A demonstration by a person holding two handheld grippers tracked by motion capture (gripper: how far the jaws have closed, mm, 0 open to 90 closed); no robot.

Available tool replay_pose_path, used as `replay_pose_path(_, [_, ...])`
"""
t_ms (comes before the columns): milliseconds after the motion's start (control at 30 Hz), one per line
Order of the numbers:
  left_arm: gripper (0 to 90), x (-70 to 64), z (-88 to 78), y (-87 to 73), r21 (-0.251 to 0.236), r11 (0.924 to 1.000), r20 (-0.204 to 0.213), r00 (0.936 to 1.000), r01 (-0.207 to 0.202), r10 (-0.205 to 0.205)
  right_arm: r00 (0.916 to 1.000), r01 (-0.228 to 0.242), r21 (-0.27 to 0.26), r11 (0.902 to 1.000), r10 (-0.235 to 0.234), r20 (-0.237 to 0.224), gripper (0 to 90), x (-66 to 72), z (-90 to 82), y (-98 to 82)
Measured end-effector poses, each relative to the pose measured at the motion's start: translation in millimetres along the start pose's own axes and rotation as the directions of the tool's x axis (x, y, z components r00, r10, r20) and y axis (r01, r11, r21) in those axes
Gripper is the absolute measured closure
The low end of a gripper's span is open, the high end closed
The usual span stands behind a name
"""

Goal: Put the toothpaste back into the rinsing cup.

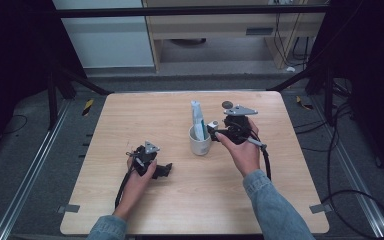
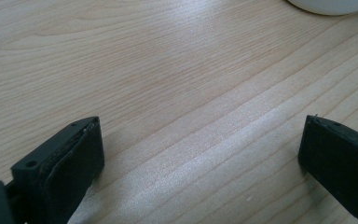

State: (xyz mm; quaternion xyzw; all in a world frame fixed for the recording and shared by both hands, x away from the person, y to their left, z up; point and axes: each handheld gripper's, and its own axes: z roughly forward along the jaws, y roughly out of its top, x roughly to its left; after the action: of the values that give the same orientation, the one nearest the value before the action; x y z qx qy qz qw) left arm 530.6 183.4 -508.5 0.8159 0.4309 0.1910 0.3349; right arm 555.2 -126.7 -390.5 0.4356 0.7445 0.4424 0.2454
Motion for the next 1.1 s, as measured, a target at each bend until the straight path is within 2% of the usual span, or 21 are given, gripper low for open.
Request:
replay_pose_path(267, [0.0, -1.2, -0.4, -0.7, -0.005, 1.0000, 0.003, 1.0000, 0.001, -0.001, 0.9989, 0.039, 0.050, 0.9980, -0.040, 0.022, 8.5, -9.4, -10.3, -3.3])
replay_pose_path(500, [0.0, -1.4, -0.5, -0.8, -0.005, 1.0000, 0.002, 1.0000, 0.001, -0.001, 0.9980, 0.055, 0.042, 0.9976, -0.057, 0.027, 8.1, -15.0, -23.6, -2.4])
replay_pose_path(633, [0.0, -1.5, -0.5, -0.9, -0.005, 1.0000, 0.001, 1.0000, 0.002, -0.002, 0.9963, 0.079, 0.060, 0.9951, -0.081, 0.029, 7.5, -19.0, -31.4, -5.4])
replay_pose_path(833, [0.0, -1.9, -0.6, -1.0, -0.006, 1.0000, -0.001, 1.0000, 0.005, -0.005, 0.9936, 0.103, 0.112, 0.9884, -0.107, 0.034, 6.9, -27.6, -38.6, -13.0])
replay_pose_path(1000, [0.0, -1.9, -0.6, -1.0, -0.006, 1.0000, -0.002, 1.0000, 0.004, -0.004, 0.9935, 0.103, 0.118, 0.9877, -0.108, 0.036, 7.9, -35.3, -43.9, -24.9])
replay_pose_path(1100, [0.0, -1.9, -0.5, -1.0, -0.007, 1.0000, -0.002, 1.0000, 0.006, -0.006, 0.9909, 0.118, 0.132, 0.9843, -0.125, 0.049, 7.7, -39.9, -46.0, -34.5])
